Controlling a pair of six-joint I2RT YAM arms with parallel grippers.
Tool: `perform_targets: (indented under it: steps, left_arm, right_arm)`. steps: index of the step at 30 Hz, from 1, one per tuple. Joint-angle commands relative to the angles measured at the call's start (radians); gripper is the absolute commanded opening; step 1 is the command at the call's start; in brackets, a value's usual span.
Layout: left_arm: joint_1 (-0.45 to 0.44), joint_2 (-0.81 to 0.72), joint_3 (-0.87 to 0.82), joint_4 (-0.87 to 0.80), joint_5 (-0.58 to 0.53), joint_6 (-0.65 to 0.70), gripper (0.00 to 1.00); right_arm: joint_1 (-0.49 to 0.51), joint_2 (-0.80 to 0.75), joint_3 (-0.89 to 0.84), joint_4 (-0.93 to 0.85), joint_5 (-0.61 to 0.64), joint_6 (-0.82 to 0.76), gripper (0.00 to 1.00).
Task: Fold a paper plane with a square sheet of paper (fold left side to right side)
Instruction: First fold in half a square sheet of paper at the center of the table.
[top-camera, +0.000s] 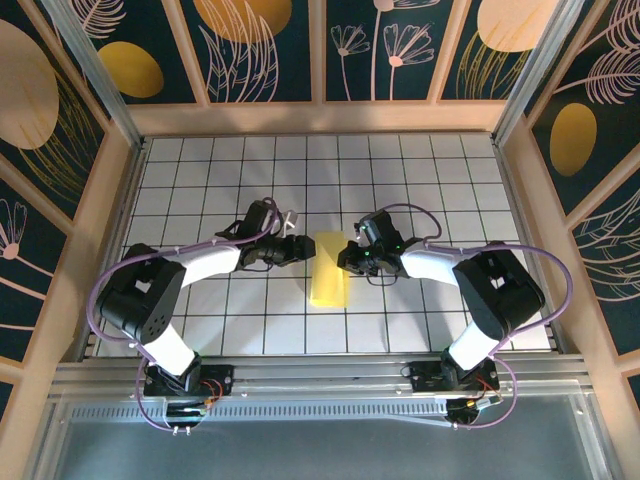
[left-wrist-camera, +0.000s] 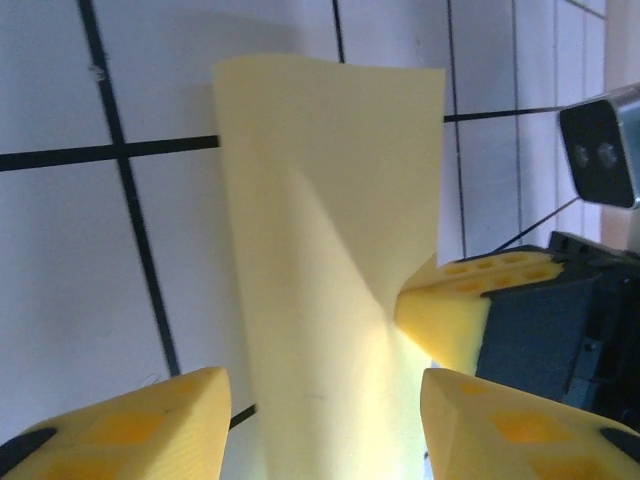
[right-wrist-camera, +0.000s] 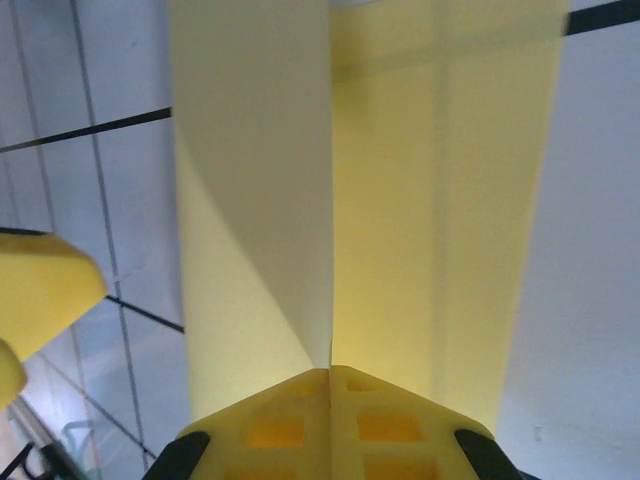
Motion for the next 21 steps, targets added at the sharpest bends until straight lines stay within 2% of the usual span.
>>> perform_targets:
  steps: [1,9,21]
  left_arm:
    - [-0.008,0.014,-0.003,-0.086,-0.041,0.026,0.54]
    - [-0.048,0.104,0.033,-0.06,-0.001,0.022,0.56]
    - [-0.084,0.168,0.075,-0.064,-0.009,0.016,0.56]
  right_arm:
    - [0.011,0.0,0.037,-0.088,0.08,-0.034,0.0]
    - [0.017,0.006,0.046,-0.106,0.093,-0.041,0.0]
    - [0.023,0.01,0.054,-0.114,0.101,-0.046,0.0]
